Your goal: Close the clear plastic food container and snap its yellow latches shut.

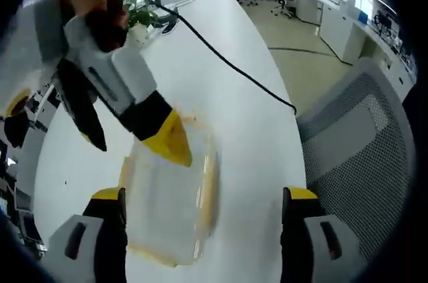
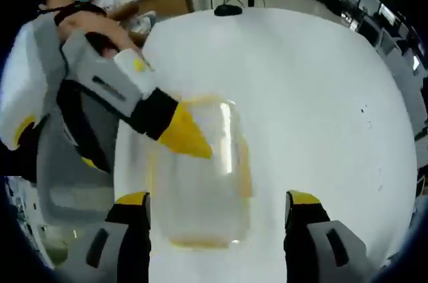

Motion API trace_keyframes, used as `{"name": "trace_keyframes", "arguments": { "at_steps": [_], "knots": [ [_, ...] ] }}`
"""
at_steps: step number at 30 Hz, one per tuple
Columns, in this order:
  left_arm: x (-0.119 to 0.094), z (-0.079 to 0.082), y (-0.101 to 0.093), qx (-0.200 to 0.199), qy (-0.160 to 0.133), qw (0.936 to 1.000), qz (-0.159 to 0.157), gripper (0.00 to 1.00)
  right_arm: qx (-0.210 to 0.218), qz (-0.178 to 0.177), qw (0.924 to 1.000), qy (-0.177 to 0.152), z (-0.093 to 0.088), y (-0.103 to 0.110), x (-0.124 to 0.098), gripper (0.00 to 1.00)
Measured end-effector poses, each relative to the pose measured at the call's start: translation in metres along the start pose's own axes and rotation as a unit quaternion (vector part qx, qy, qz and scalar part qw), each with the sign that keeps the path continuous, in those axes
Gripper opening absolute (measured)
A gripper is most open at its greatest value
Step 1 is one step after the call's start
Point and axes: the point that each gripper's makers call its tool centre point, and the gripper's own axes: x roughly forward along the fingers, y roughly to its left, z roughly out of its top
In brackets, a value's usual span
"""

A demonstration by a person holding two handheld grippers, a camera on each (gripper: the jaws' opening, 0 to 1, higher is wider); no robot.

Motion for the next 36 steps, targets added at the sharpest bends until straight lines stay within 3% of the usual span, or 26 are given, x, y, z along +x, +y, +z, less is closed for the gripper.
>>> {"name": "trace_keyframes", "arguments": {
  "at_steps": [13, 22, 36],
  "knots": [
    [-0.009, -0.017, 0.004, -0.011, 0.018, 0.9997, -0.009, 0.90, -0.019, -0.041, 0.9990, -0.002, -0.007, 0.011, 0.004, 0.77],
    [-0.009, -0.014, 0.012, -0.023, 0.000, 0.9995, -0.020, 0.93, -0.021, -0.042, 0.9989, -0.003, -0.013, 0.014, 0.008, 0.79],
    [0.003, -0.027, 0.032, -0.004, 0.026, 0.9993, -0.024, 0.91, -0.029, -0.045, 0.9985, -0.013, -0.019, 0.021, 0.015, 0.80]
  ]
}}
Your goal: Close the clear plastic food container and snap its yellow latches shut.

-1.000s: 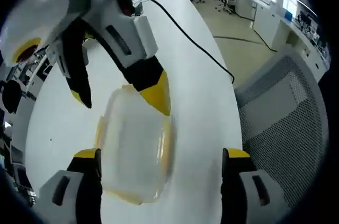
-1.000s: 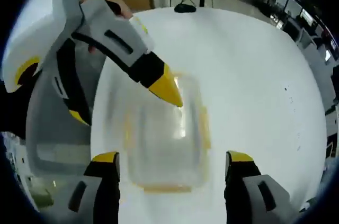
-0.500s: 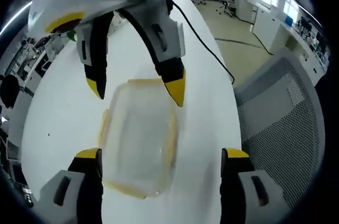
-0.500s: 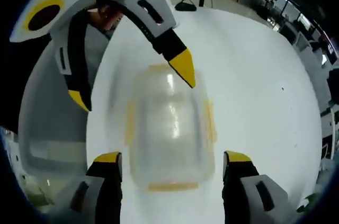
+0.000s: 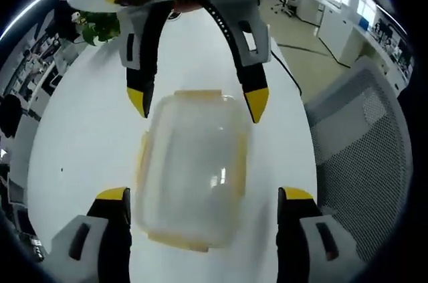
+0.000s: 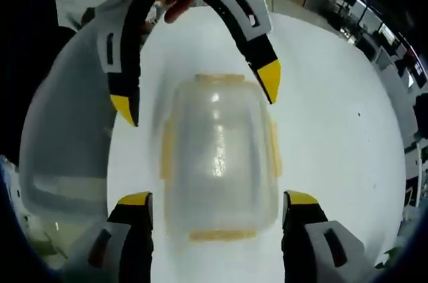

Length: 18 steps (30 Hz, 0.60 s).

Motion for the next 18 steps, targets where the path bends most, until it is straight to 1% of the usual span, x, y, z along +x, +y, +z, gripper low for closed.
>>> {"name": "trace_keyframes", "arguments": {
  "at_steps": [1, 4, 7, 11, 14, 16, 18],
  "knots": [
    [0.001, 0.000, 0.000, 0.001, 0.002, 1.0000, -0.001, 0.90, 0.001, -0.006, 1.0000, -0.006, 0.001, -0.002, 0.001, 0.80],
    [0.006, -0.005, 0.003, 0.004, 0.014, 0.9999, -0.001, 0.88, 0.000, -0.008, 0.9999, -0.007, 0.001, -0.003, 0.003, 0.80],
    [0.007, -0.008, 0.002, 0.007, 0.021, 0.9997, -0.003, 0.87, -0.016, -0.011, 0.9998, 0.003, -0.002, -0.004, 0.005, 0.80],
    [0.009, -0.012, 0.004, 0.013, 0.028, 0.9995, -0.006, 0.83, -0.019, -0.013, 0.9997, 0.007, -0.005, -0.007, 0.006, 0.79],
    [0.012, -0.013, 0.009, 0.010, 0.031, 0.9994, -0.003, 0.82, -0.026, -0.015, 0.9994, 0.017, -0.009, -0.008, 0.009, 0.79],
    [0.013, -0.013, 0.009, 0.011, 0.030, 0.9995, -0.007, 0.83, -0.026, -0.014, 0.9994, 0.016, -0.009, -0.008, 0.010, 0.79],
    [0.016, -0.014, 0.012, 0.021, 0.034, 0.9992, -0.004, 0.84, -0.027, -0.013, 0.9994, 0.016, -0.009, -0.009, 0.011, 0.80]
  ]
}}
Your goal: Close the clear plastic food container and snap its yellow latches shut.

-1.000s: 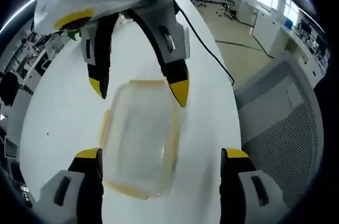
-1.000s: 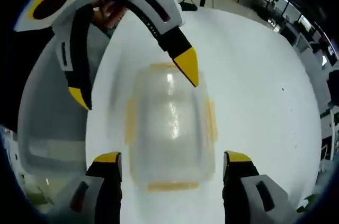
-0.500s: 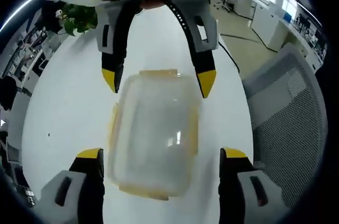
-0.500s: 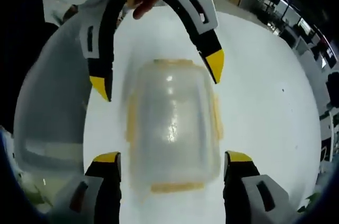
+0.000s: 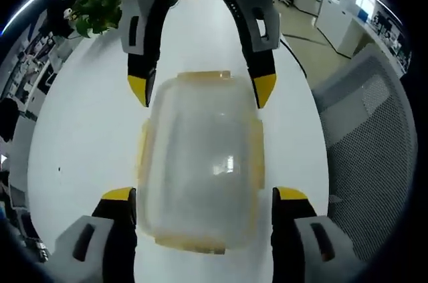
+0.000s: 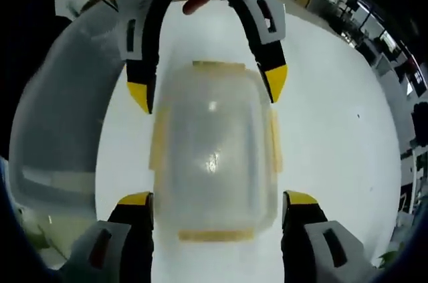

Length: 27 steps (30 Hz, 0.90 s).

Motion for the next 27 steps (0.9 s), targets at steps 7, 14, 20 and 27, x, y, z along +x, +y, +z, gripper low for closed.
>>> {"name": "trace_keyframes", "arguments": {
  "at_steps": [7, 14, 20, 27],
  "knots": [
    [0.007, -0.002, 0.005, 0.003, 0.011, 0.9999, -0.001, 0.83, 0.003, 0.009, 0.9999, 0.004, -0.001, 0.002, 0.004, 0.79],
    [0.011, -0.008, 0.004, 0.009, 0.026, 0.9996, -0.003, 0.82, 0.009, 0.010, 0.9999, 0.001, -0.002, 0.003, 0.005, 0.79],
    [0.013, -0.008, 0.004, 0.002, 0.029, 0.9996, 0.003, 0.81, 0.019, 0.007, 0.9996, -0.017, -0.001, 0.003, 0.005, 0.78],
    [0.013, -0.008, 0.003, -0.001, 0.027, 0.9996, 0.005, 0.80, 0.018, 0.008, 0.9997, -0.017, 0.000, 0.004, 0.005, 0.78]
  ]
}}
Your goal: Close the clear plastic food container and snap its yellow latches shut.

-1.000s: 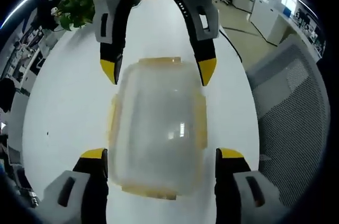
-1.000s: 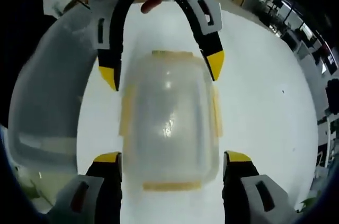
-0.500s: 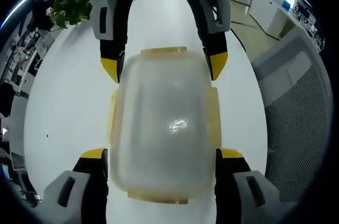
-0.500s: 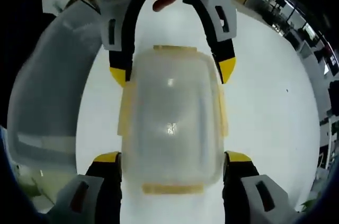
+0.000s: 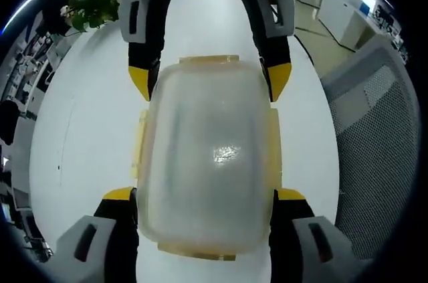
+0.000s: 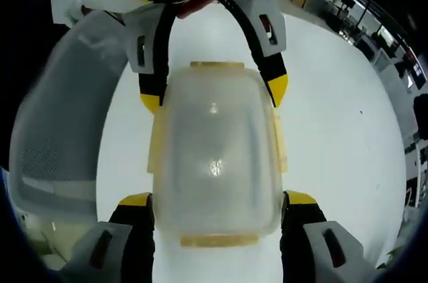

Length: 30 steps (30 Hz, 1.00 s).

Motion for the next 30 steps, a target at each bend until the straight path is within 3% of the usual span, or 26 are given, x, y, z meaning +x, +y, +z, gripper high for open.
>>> {"name": "trace_keyframes", "arguments": {
  "at_steps": [8, 16, 20, 23, 30],
  "knots": [
    [-0.002, -0.002, -0.002, -0.003, -0.003, 1.0000, 0.002, 0.80, 0.000, -0.001, 0.9999, -0.011, 0.003, 0.001, 0.001, 0.78],
    [-0.004, -0.005, -0.008, -0.010, -0.003, 0.9999, 0.004, 0.80, -0.007, 0.004, 1.0000, 0.002, 0.006, 0.007, 0.002, 0.78],
    [-0.004, 0.000, -0.014, -0.011, -0.002, 0.9999, 0.005, 0.81, -0.010, 0.003, 0.9999, 0.012, 0.001, 0.013, -0.001, 0.78],
    [-0.003, 0.005, -0.018, -0.011, -0.004, 0.9999, 0.006, 0.81, -0.006, 0.001, 1.0000, 0.001, -0.005, 0.016, -0.003, 0.78],
    [-0.004, 0.007, -0.026, -0.008, -0.016, 0.9998, 0.009, 0.81, 0.002, -0.004, 1.0000, 0.005, -0.004, 0.026, -0.004, 0.78]
  ]
}}
